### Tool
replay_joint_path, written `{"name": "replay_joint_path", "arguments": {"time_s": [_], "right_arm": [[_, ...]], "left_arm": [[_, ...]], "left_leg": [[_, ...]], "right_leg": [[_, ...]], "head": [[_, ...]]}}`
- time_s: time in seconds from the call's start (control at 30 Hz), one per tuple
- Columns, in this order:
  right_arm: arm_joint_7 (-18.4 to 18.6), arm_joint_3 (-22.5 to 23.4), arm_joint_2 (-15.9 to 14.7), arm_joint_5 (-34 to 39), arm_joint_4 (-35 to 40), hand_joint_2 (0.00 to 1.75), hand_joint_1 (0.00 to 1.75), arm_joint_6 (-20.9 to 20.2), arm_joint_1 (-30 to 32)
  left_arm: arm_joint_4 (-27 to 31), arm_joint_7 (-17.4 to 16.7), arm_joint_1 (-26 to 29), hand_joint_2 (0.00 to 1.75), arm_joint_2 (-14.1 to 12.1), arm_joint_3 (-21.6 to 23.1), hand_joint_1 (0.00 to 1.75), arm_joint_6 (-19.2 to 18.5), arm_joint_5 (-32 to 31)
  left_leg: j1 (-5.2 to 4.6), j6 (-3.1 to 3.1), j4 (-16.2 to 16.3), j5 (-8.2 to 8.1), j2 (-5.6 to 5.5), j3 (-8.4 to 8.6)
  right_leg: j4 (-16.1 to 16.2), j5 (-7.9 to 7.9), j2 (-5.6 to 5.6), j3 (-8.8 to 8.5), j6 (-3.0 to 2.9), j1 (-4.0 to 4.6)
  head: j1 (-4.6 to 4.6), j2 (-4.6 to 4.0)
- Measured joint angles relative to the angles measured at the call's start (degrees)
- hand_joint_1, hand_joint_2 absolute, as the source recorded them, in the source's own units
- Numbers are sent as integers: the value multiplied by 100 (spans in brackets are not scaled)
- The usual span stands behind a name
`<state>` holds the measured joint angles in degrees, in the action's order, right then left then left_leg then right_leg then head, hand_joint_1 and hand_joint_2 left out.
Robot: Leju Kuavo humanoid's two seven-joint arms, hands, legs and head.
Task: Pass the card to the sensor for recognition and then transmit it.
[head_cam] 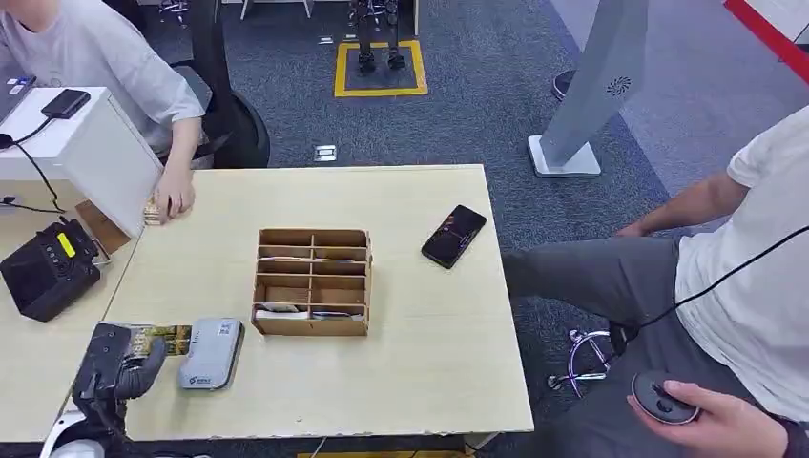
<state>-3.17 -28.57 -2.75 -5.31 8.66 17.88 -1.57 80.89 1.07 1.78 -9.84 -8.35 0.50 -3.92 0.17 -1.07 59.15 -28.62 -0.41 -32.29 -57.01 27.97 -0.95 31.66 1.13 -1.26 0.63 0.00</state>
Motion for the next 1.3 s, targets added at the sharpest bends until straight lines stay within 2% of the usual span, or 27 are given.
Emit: {"name": "replay_joint_path", "arguments": {"time_s": [0.07,0.17,0.83,1.17,1.3], "right_arm": [[0,-2,0,-7,0,175,0,15,0],[0,-2,0,-7,0,175,0,22,1],[-35,-2,7,-9,0,175,0,37,0],[0,-2,7,-9,0,175,0,28,0],[9,-4,13,-9,0,175,0,26,-3]], "left_arm": [[30,-59,42,175,-22,0,175,-165,416],[100,-140,99,175,-72,-2,175,-290,571],[240,-229,240,175,-114,50,175,-362,692],[225,-284,241,175,-103,185,175,-70,94],[109,-291,225,175,-68,361,175,178,-459]], "left_leg": [[0,0,0,0,1,0],[0,0,0,0,-1,0],[0,-3,0,2,-2,0],[0,-3,0,2,-1,1],[0,-3,0,2,-2,1]], "right_leg": [[0,0,0,0,0,0],[0,0,0,0,0,0],[0,0,0,-1,0,0],[0,0,0,-1,0,-1],[1,0,1,-1,0,-1]], "head": [[0,0],[0,0],[0,0],[0,0],[0,0]]}}
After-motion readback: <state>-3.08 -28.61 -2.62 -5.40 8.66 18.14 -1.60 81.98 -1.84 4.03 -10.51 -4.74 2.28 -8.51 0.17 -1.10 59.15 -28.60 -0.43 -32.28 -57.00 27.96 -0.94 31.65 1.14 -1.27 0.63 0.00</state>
